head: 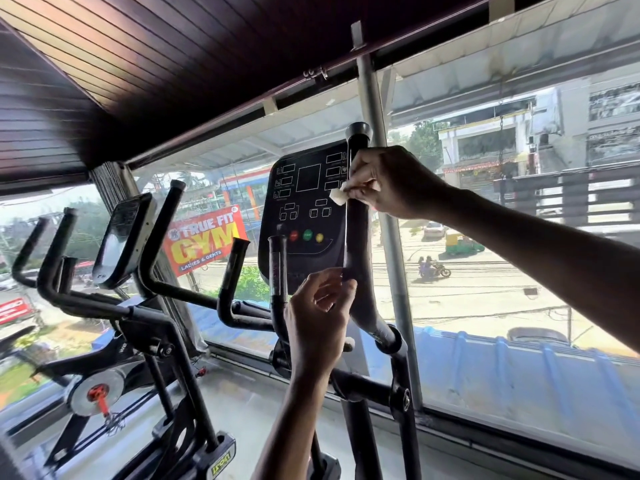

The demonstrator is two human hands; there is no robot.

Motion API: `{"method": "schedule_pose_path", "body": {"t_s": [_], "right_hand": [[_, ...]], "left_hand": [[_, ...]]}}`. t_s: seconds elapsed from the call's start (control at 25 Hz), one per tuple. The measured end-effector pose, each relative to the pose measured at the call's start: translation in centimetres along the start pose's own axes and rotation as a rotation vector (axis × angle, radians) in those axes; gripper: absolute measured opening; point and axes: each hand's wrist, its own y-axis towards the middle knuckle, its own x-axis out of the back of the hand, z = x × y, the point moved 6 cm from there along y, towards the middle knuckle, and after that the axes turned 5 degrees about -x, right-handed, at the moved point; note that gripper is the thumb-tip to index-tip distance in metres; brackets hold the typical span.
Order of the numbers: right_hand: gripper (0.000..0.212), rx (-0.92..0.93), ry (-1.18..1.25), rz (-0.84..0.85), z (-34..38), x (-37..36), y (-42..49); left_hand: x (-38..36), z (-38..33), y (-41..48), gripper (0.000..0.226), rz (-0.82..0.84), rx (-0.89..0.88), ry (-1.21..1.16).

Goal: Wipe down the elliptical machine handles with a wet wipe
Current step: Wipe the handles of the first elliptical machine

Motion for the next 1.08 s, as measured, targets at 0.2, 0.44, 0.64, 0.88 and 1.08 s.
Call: {"method": "schedule_pose_path", "body": {"t_s": [0.2,0.44,0.64,0.88,1.08], "right_hand": [[0.020,0.103,0.029,0.020,2.8,-0.8,-4.8],[0.016,0.168,-0.042,0.021,4.9,-2.2,-8.1],[0.011,0.278,-0.096,0.094,7.3,-3.7,-9.8],[0.014,0.228,-0.096,0.065,7.0,-3.7,-11.3],[0.020,0.135,-0.106,-0.078,6.8,-4.0,-12.7]], "left_hand": [[0.0,0.9,-0.7,0.018,0.046,0.133,-0.200],[0.3,2.3,-1.6,0.023,0.065,0.352,-0.639],[0.3,2.9,-1.8,0.044,0.063,0.544,-0.817],[0.4,2.8,-1.2,0.060,0.145,0.552,-0.791],[0.5,2.4,-0.6,0.055,0.187,0.522,-0.672]]}}
